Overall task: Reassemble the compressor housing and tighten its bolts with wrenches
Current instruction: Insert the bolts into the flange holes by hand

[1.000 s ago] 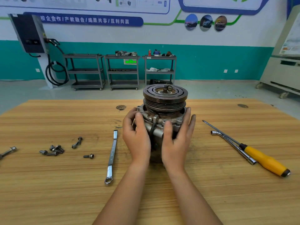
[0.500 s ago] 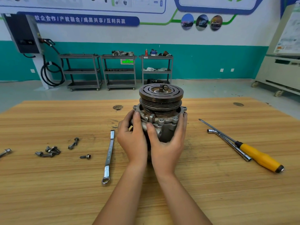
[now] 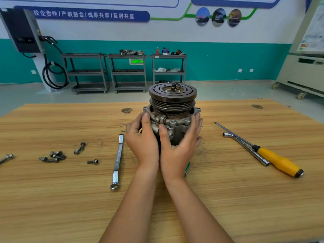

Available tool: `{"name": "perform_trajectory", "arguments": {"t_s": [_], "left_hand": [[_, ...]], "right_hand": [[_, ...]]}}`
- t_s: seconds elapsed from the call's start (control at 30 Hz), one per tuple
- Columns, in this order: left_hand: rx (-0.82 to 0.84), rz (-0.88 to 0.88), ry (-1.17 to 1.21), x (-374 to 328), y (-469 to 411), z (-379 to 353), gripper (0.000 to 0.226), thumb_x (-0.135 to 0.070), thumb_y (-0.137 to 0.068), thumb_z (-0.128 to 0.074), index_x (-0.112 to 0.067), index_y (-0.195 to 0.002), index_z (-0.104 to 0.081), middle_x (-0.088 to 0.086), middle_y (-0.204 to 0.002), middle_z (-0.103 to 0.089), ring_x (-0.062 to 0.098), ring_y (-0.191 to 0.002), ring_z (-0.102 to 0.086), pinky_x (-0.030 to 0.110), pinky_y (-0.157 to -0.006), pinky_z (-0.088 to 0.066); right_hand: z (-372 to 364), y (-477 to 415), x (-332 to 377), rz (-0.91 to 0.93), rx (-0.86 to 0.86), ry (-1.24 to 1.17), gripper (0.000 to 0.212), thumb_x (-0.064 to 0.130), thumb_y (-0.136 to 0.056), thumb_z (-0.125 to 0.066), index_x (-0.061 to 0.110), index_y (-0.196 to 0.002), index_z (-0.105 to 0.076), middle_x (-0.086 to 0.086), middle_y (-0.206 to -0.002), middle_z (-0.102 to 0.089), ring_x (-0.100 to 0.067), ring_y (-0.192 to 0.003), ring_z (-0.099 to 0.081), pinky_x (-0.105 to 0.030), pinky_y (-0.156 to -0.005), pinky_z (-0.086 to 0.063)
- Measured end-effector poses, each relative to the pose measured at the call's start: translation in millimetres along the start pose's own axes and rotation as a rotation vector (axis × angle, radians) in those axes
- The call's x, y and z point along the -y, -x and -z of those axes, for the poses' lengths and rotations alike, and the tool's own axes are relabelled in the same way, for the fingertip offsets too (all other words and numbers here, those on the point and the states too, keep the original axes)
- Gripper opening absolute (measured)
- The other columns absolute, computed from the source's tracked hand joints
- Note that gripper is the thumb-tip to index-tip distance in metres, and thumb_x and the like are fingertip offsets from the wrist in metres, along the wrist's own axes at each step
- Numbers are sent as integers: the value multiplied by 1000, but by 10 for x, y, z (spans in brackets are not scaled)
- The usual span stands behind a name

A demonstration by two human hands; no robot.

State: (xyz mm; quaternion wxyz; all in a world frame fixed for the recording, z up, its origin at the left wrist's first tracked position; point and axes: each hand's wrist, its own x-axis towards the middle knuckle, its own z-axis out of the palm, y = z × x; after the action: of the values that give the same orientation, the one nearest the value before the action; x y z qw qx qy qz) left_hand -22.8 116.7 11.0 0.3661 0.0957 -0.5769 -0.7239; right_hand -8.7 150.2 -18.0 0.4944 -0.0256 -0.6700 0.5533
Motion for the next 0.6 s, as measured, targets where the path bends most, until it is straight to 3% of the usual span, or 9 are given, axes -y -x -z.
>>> {"name": "perform_trajectory", "arguments": {"t_s": [0.17,0.4,0.6], "left_hand": [[19,32,7,-31,1,16,19,-16,-90,-59,-7,-102,-70,10,-103,-65,12,-96,-59,26,-89,-47],[26,79,31,-55,4,13,20,-18,-91,-58,-6,-102,-69,14,-104,-65,22,-102,-61,41,-94,-47],[21,117,56,-56,-19,1,24,-20,-91,-58,0,-100,-69,17,-103,-66,27,-102,-61,45,-93,-47]], "right_hand": [[0,1,-3,7,-8,-4,80,52,-78,-53,3,-139,-35,6,-146,-22,-3,-139,-11,-38,-114,-3],[16,-8,-10,-5,6,-14,77,40,-78,-66,1,-138,-36,-10,-149,-32,-12,-139,-19,-32,-114,-5],[19,9,8,32,8,-3,70,31,-80,-65,-2,-135,-40,0,-144,-26,-19,-139,-23,-40,-114,-8]]}}
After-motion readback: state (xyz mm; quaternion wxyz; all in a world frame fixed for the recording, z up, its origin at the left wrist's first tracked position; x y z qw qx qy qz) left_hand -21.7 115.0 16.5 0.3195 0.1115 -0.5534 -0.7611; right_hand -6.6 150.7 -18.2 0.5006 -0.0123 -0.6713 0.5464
